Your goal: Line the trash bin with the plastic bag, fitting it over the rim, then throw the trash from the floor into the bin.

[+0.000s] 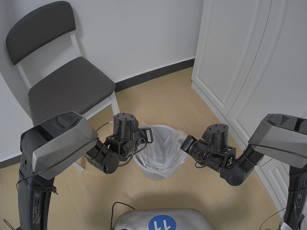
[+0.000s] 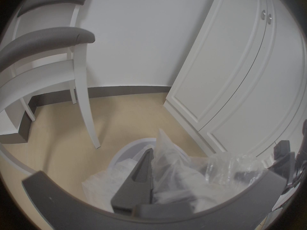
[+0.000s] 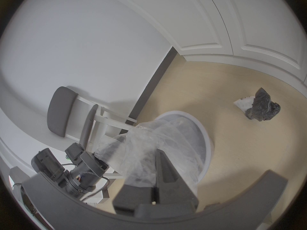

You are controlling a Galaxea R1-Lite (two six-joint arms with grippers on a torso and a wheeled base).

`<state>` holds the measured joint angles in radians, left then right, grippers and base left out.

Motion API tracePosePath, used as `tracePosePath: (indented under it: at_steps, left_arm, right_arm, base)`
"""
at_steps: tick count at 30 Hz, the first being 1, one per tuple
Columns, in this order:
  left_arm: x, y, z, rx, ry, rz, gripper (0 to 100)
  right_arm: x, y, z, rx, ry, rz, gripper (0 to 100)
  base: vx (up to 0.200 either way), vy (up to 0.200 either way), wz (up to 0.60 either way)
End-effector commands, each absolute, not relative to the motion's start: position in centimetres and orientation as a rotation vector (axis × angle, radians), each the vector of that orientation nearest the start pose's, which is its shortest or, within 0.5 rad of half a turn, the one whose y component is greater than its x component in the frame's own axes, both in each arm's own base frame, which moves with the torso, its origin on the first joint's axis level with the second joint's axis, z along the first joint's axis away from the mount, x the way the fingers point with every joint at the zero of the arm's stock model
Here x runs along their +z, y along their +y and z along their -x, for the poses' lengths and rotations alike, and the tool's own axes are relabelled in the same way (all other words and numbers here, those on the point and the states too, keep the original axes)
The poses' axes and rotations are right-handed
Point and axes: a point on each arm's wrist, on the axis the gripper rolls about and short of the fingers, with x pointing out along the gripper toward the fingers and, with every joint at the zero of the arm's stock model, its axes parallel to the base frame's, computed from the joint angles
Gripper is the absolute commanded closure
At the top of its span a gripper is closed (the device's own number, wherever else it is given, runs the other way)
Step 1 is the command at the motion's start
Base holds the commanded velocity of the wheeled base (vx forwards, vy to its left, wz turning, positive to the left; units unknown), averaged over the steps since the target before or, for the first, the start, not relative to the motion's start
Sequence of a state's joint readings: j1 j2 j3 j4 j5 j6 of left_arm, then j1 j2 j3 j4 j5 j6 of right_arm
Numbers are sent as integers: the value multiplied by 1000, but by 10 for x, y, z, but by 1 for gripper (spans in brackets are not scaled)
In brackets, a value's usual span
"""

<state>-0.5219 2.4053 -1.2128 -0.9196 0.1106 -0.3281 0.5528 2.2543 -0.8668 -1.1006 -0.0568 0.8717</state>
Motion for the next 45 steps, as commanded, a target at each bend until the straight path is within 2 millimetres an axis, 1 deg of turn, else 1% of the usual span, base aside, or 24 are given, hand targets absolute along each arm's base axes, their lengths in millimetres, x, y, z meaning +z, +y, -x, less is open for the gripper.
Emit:
tracePosePath:
  at_steps: [1, 3, 5, 6, 10, 12, 17, 21, 26, 29, 30, 31, 33, 36, 37, 39, 42, 45]
  left_arm:
    - [43, -219, -400, -339, 335, 234, 100]
    - [44, -217, -401, -333, 345, 230, 100]
    - [49, -212, -401, -317, 365, 217, 100]
    - [50, -211, -401, -315, 369, 216, 100]
    - [66, -201, -395, -286, 457, 176, 100]
    - [67, -198, -392, -276, 499, 148, 100]
    - [69, -195, -391, -217, 538, 91, 100]
    - [69, -194, -391, -198, 553, 72, 100]
    - [64, -189, -397, -176, 588, 64, 100]
    - [60, -187, -401, -166, 605, 60, 100]
    - [59, -185, -404, -159, 614, 58, 100]
    - [58, -185, -404, -159, 615, 58, 100]
    - [58, -182, -407, -149, 616, 60, 100]
    - [58, -181, -408, -145, 613, 63, 100]
    - [59, -179, -409, -141, 612, 65, 100]
    - [59, -178, -409, -140, 612, 65, 100]
    - [59, -178, -409, -138, 611, 65, 100]
    - [58, -177, -409, -138, 613, 65, 100]
  right_arm:
    - [44, 196, -339, 314, 465, -748, 100]
    - [48, 192, -340, 310, 454, -741, 100]
    - [52, 183, -344, 295, 433, -722, 100]
    - [53, 182, -344, 295, 430, -719, 100]
    - [53, 165, -346, 267, 415, -621, 100]
    - [52, 161, -346, 261, 414, -594, 100]
    - [60, 154, -342, 258, 397, -573, 100]
    - [57, 150, -339, 257, 403, -513, 100]
    - [44, 133, -337, 228, 430, -381, 100]
    - [37, 128, -337, 218, 447, -338, 100]
    - [32, 125, -336, 212, 459, -304, 100]
    - [31, 125, -336, 212, 460, -298, 100]
    - [23, 119, -336, 195, 478, -236, 100]
    - [16, 115, -338, 157, 482, -178, 100]
    - [9, 112, -340, 115, 485, -139, 100]
    - [4, 109, -341, 79, 490, -92, 100]
    - [0, 108, -341, 64, 497, -54, 100]
    - [-9, 106, -341, 24, 509, 15, 100]
  base:
    - [0, 0, 0]
    - [0, 0, 0]
    - [0, 0, 0]
    - [0, 0, 0]
    - [0, 0, 0]
    - [0, 0, 0]
    - [0, 0, 0]
    - [0, 0, 0]
    - [0, 0, 0]
    - [0, 0, 0]
    - [0, 0, 0]
    - [0, 0, 0]
    - [0, 0, 0]
    - [0, 0, 0]
    - [0, 0, 0]
    - [0, 0, 0]
    - [0, 0, 0]
    - [0, 0, 0]
